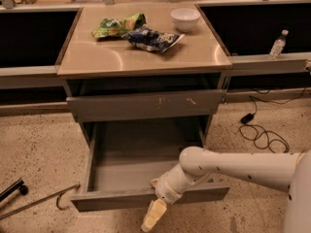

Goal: Open middle drawer

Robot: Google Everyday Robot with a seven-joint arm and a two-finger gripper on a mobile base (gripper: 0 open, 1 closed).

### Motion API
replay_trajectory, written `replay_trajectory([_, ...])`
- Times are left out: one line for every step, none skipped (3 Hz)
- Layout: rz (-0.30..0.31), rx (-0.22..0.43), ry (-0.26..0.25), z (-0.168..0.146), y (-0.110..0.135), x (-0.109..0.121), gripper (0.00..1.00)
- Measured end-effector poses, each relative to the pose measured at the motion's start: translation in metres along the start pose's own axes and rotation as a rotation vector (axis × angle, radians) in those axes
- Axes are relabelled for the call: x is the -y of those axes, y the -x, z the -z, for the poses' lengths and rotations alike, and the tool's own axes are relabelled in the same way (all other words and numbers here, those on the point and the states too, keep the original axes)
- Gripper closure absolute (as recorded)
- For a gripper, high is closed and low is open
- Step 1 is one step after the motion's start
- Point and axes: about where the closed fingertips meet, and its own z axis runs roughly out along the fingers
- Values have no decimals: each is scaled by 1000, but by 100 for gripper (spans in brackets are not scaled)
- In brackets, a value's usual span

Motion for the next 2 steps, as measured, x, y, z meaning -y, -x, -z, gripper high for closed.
replay_trajectory([-27, 15, 35, -7, -6, -42, 0])
replay_trajectory([-27, 15, 35, -7, -6, -42, 0])
